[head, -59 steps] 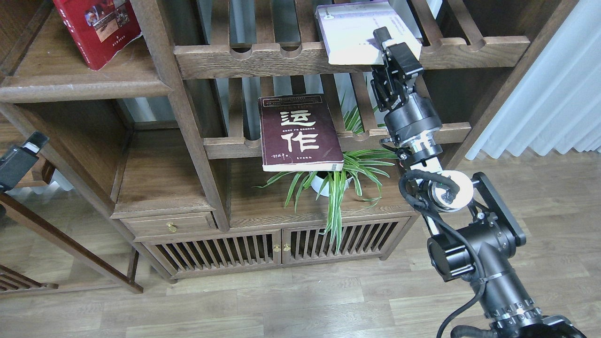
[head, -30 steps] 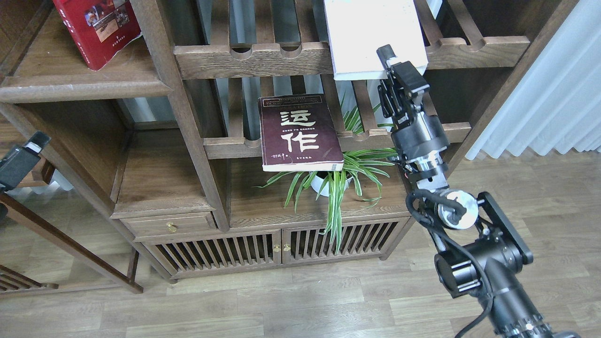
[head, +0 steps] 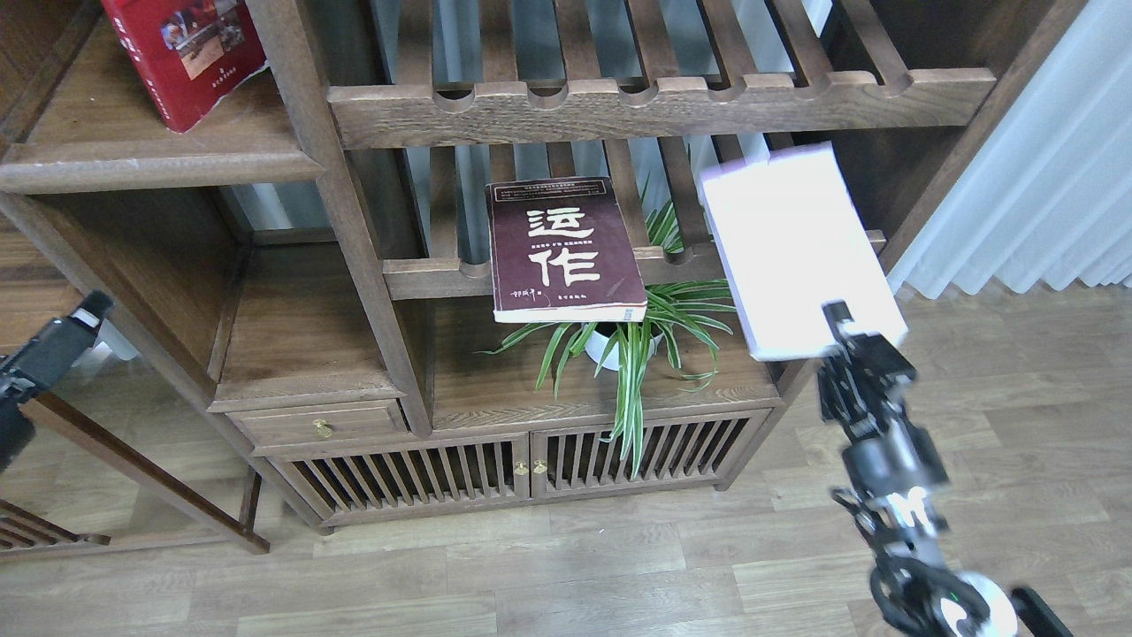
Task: Organize books on shelf
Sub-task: 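Grasp the white book and pull it down off the shelf, then lower the white book and pass it to the left gripper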
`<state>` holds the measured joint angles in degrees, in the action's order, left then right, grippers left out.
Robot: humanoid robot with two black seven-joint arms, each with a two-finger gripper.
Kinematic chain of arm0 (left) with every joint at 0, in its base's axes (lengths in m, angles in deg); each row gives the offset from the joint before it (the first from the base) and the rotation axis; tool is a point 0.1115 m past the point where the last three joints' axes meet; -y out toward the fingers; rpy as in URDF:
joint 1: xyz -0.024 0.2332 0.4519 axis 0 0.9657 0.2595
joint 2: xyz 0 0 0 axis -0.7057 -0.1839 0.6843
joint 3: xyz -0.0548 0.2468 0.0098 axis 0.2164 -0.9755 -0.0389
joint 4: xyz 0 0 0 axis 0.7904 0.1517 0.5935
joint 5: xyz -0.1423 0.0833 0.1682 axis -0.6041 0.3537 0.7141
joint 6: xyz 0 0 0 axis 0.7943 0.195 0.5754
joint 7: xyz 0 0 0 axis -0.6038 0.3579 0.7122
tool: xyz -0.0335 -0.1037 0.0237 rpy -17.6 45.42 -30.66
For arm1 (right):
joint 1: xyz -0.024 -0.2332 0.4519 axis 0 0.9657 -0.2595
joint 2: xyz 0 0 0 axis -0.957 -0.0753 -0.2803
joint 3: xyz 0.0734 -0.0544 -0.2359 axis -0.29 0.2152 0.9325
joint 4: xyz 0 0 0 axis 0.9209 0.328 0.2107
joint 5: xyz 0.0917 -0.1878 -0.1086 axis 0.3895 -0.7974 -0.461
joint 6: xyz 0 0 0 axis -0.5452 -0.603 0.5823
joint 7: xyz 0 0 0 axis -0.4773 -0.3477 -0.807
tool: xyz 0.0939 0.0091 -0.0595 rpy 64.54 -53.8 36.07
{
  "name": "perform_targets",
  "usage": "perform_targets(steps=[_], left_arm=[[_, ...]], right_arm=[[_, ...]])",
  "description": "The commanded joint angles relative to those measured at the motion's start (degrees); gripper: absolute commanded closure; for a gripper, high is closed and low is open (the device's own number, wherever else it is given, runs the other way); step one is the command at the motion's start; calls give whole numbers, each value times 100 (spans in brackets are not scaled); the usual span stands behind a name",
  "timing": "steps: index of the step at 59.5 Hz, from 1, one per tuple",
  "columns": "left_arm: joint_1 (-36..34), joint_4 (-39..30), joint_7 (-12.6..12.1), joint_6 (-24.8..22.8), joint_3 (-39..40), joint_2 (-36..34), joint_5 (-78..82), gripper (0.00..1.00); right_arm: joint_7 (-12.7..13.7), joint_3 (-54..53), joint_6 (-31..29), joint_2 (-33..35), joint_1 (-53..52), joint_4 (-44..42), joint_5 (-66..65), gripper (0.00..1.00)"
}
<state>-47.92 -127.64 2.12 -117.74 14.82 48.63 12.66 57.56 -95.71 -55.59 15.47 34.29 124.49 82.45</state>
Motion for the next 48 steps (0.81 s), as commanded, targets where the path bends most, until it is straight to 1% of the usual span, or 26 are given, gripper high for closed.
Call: perform_targets(steps=[1,7,12,15,16,22,29,33,36,42,48], left_arm=[[8,29,11,0,-114,46,3,1],[104,81,37,0,-298,222,-24,1],[350,108,28,0,-518,450,-120,1],[605,117,28,0,-816,687,-226,1],[901,152,37,0,-1156,906,-348,1],[1229,239,37,0,-1651,1180,-665,1],[1317,284,37,0,-2257,1461,-1297,1],[1309,284,37,0,-2566,1497,-1632,2],[1265,284,2,0,-2767,1497,-1904,2],[1291,284,11,0,-2996,1532,-2335,3],[1326,284,46,0,-3479,1620,-2756,4]], right_arm=[[13,-9,-2,134,376,-55,148,100],[31,17,-2,257,596,-204,156,100],[57,96,-2,380,728,-354,156,100],[66,184,-2,424,816,-485,139,100],[75,419,-2,424,842,-634,121,100],[84,991,-2,407,860,-697,77,100],[84,1835,-2,363,763,-828,-89,99],[75,2214,-2,319,632,-925,-142,99],[84,2495,-2,162,439,-1022,-169,99],[84,2698,-2,-182,174,-1127,-178,99],[92,2891,-2,-462,16,-1347,-213,99]])
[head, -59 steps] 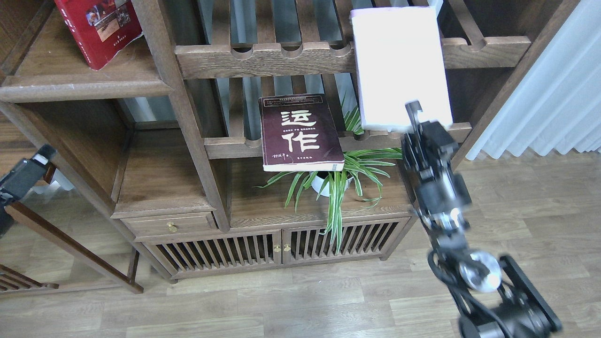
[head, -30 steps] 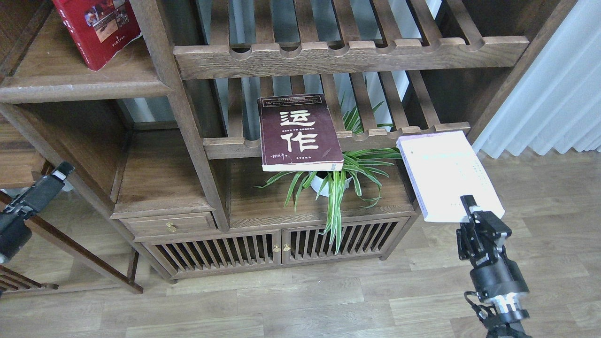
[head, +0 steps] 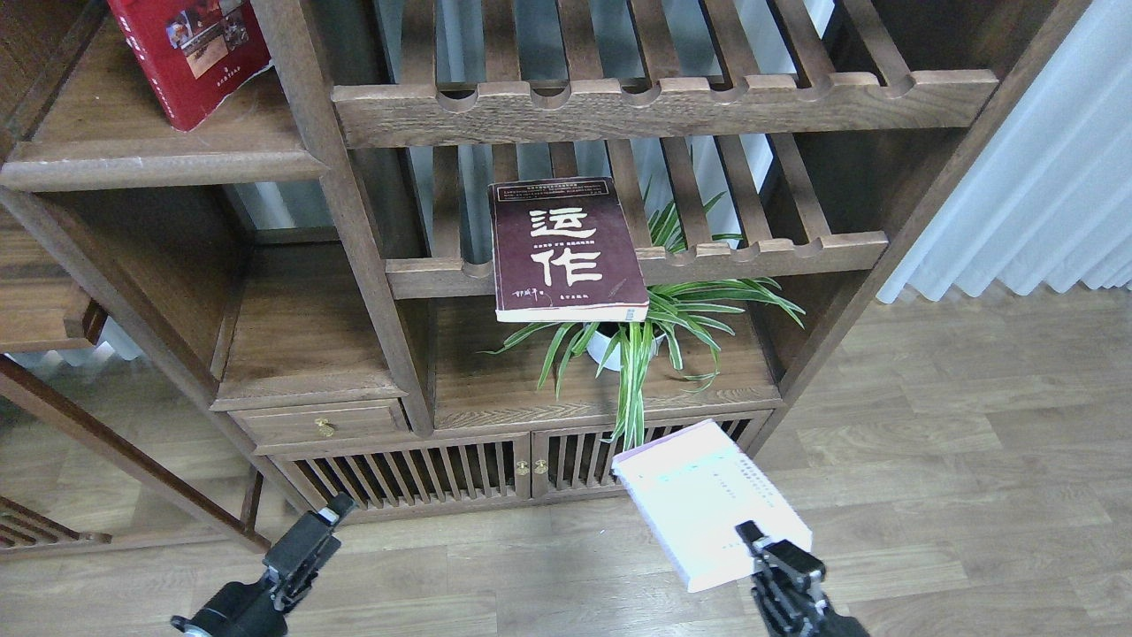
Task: Organize books on shelf
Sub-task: 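Lower the white book and pass it to the left gripper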
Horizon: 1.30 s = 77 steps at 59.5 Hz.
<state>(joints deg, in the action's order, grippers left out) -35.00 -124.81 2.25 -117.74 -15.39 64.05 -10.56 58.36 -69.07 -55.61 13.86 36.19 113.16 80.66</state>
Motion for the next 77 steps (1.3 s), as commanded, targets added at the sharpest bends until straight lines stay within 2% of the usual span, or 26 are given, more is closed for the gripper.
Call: perform_targets(steps=[1,10,16,20,31,43,54,66,77], left_arm=[[35,1,33,0,-494,87,-462,4],[17,-25,50,0,-952,96,-910,4],[17,-52,191,0,-1022,105,-1016,4],[17,-17,296,0,-1188,105,-1033,4],[26,27,314,0,-1452,96,-1069,6],[26,177,340,0,-1707,105,-1165,16],[8,203,542,0,-1778,131,-1192,28],[-1,203,587,0,-1778,166,-1192,30],[-9,256,587,0,-1813,166,-1192,36]], right_arm=[[12,254,1,-337,-191,-231,-34,99],[231,606,1,-900,-341,-635,-34,99],[433,746,1,-1181,-332,-837,-34,99],[478,860,1,-1190,-341,-846,-34,99],[478,922,1,-1190,-332,-846,-34,99],[478,975,1,-1190,-314,-837,-34,99],[478,1230,1,-1190,-279,-846,-51,99],[478,1256,1,-1190,-270,-837,-69,99],[478,1388,1,-1190,-262,-846,-69,99]])
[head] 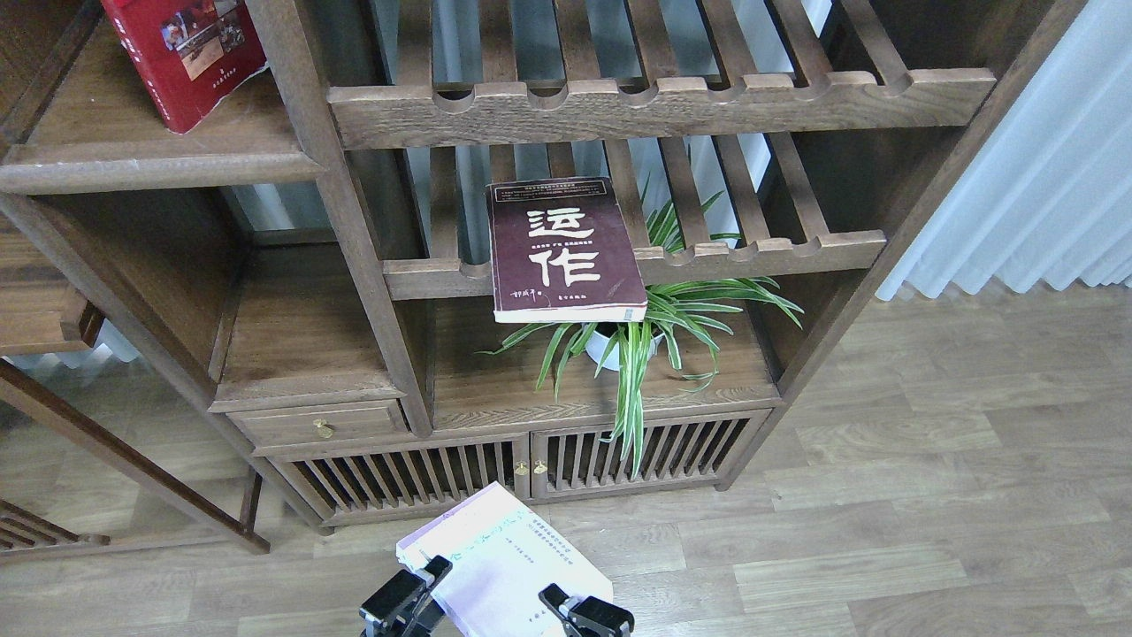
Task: Organize books on shelf
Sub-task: 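Lower the white book and pass it to the left gripper, then lift the white book with the left gripper onto the upper side shelf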
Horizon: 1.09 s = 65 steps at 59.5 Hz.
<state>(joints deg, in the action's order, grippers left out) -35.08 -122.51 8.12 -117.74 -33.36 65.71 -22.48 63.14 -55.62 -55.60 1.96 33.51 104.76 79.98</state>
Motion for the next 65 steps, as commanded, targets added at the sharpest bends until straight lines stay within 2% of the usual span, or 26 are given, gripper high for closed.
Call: perform_targets(steps=[1,17,23,27,32,37,39,55,58,61,62,63,64,65], left_arm=[[-1,26,0,0,-16,0,0,37],[-19,149,-9,0,-16,44,0,46],[-19,228,-18,0,-16,79,0,58],[-28,237,-17,0,-16,97,0,60],[-36,272,-9,0,-16,114,-8,70],[-72,298,-9,0,-16,132,-96,83],[-89,298,-17,0,-16,132,-201,92],[-203,61,-105,0,107,0,-360,98],[-195,-36,-123,0,160,-61,-360,99],[-168,-124,-132,0,239,-167,-360,99],[-160,-176,-132,0,291,-236,-360,99],[-159,-185,-132,0,300,-255,-360,99],[-142,-246,-132,0,370,-324,-360,99],[-142,-273,-132,0,397,-360,-360,99]], right_arm=[[0,42,0,0,6,3,0,99],[17,113,0,0,59,-6,-18,99],[17,130,0,0,76,3,-18,99],[17,130,0,0,85,-6,-18,99],[26,130,0,0,111,-6,-18,99],[17,139,0,0,111,-6,-44,99],[17,139,0,0,111,-6,-71,99],[9,139,0,0,111,-6,-80,96],[9,130,0,0,111,3,-80,89],[17,139,0,0,103,-6,-123,66],[26,148,0,0,102,-6,-184,50],[26,148,0,0,94,-6,-211,45],[17,148,0,0,76,-15,-307,32],[17,130,0,0,76,-15,-369,27]])
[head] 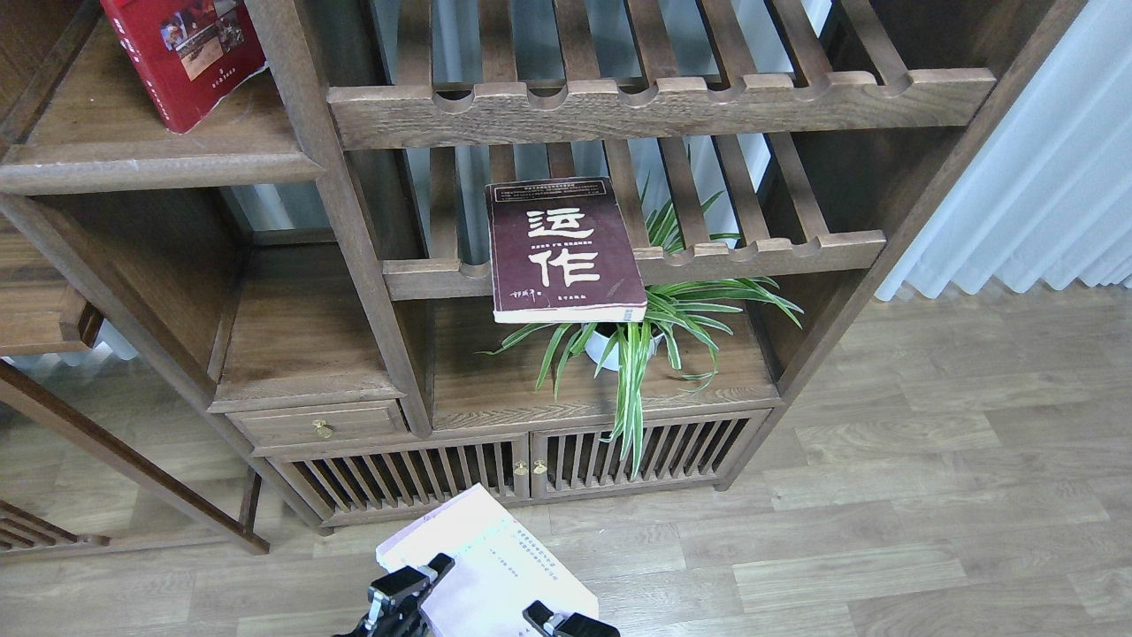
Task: Organize books on shelf
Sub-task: 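Lift the white book with the left gripper onto the upper side shelf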
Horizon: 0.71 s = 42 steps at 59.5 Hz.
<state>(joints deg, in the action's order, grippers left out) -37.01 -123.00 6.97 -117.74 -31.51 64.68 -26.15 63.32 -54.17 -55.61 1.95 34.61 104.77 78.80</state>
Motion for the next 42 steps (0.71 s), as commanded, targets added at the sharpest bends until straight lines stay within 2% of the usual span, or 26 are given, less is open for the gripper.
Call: perform_targets(steps=[1,2,5,12,16,19,21,25,33,34,42], left_arm=[[60,-250,-17,0,238,-275,7,99],[77,-302,-17,0,291,-362,7,100],[139,-416,-17,0,414,-520,7,100],[183,-584,-96,0,774,-942,16,100],[209,-680,-412,0,1073,-1171,104,100],[270,-803,-876,0,1406,-1364,217,100],[306,-891,-1079,0,1590,-1487,331,100],[323,-1075,-1300,0,1925,-1777,665,100],[323,-1524,-1300,0,2549,-2024,1378,100],[323,-1568,-1335,0,2898,-2050,1683,100],[245,-1586,-1353,0,3533,-2252,1897,100]], right_arm=[[0,-14,1,1,-34,-16,-295,24],[-9,-32,1,1,-34,-25,-418,18],[-18,-49,1,1,-34,-33,-550,11],[-27,-58,1,1,-34,-60,-568,5],[-27,-67,1,1,-43,-95,-568,5],[-27,-67,1,1,-60,-156,-568,5],[-27,-67,1,1,-69,-200,-568,5],[-27,-76,1,1,-96,-279,-577,5],[-18,-49,1,1,-122,-315,-586,5],[-18,-49,1,1,-148,-315,-586,5],[-18,-76,1,1,-157,-324,-586,5]])
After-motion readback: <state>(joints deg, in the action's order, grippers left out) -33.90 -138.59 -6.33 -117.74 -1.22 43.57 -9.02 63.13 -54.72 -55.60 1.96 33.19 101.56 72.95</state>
